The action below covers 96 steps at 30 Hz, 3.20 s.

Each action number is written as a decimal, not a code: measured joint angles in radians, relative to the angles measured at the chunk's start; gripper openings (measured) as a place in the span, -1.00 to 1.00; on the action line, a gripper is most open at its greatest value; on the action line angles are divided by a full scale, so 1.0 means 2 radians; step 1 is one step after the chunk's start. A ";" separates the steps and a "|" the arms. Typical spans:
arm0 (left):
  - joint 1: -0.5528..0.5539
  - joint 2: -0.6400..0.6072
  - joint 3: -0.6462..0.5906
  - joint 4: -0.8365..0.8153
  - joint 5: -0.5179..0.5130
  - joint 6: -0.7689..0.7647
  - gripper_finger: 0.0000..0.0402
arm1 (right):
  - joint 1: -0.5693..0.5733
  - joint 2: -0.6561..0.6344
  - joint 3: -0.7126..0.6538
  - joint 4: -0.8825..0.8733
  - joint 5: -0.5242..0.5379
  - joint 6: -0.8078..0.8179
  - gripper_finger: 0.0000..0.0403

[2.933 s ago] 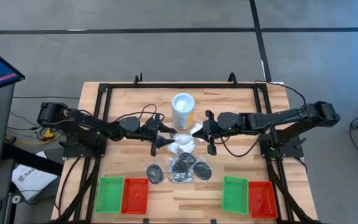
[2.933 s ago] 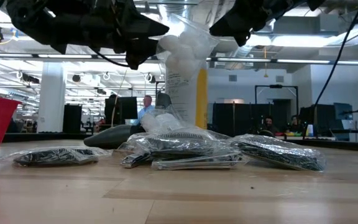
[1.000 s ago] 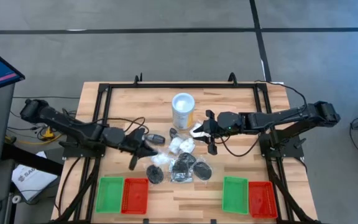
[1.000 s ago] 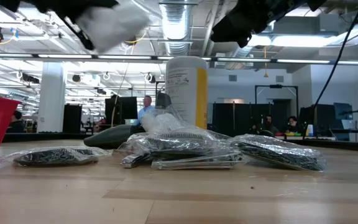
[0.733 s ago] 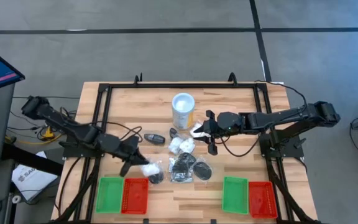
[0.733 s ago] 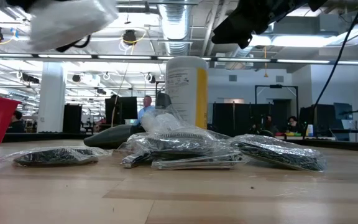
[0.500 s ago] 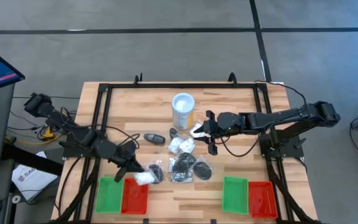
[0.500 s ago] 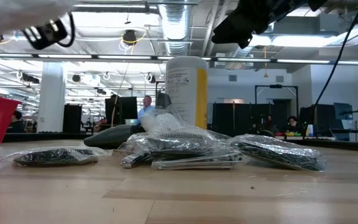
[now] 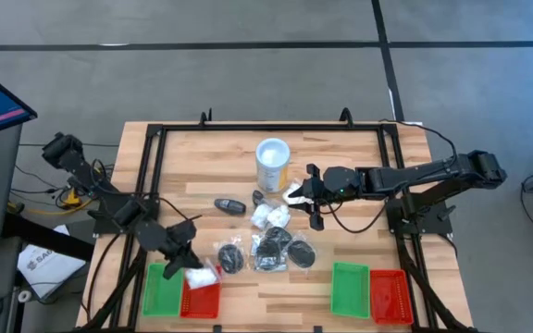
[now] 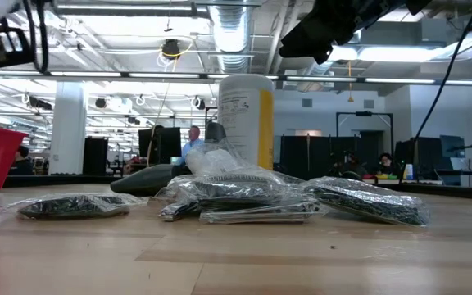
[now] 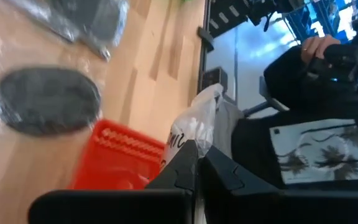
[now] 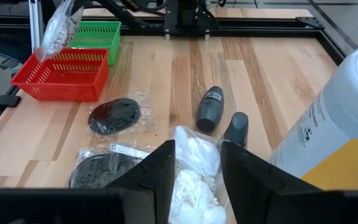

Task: Pick & Place Travel size toiletries
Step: Put the cotton pack into the left green bin, then put the deodorant into the right red bin

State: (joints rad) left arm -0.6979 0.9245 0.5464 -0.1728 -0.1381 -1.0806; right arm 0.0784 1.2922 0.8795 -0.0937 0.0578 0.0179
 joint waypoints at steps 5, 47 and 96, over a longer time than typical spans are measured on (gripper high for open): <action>-0.025 0.000 0.031 -0.070 0.008 -0.060 -1.00 | 0.000 0.000 0.000 0.000 0.000 -0.001 -0.39; -0.085 0.078 0.110 -0.382 0.060 -0.167 -1.00 | 0.000 0.000 0.000 0.002 0.000 -0.001 -0.40; -0.066 0.064 0.105 -0.364 0.051 -0.146 -0.50 | 0.000 0.000 0.000 0.002 -0.001 0.000 -0.39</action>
State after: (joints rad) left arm -0.8306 1.0520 0.7565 -0.8999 -0.0367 -1.3717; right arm 0.0781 1.2922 0.8791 -0.0895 0.0567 0.0181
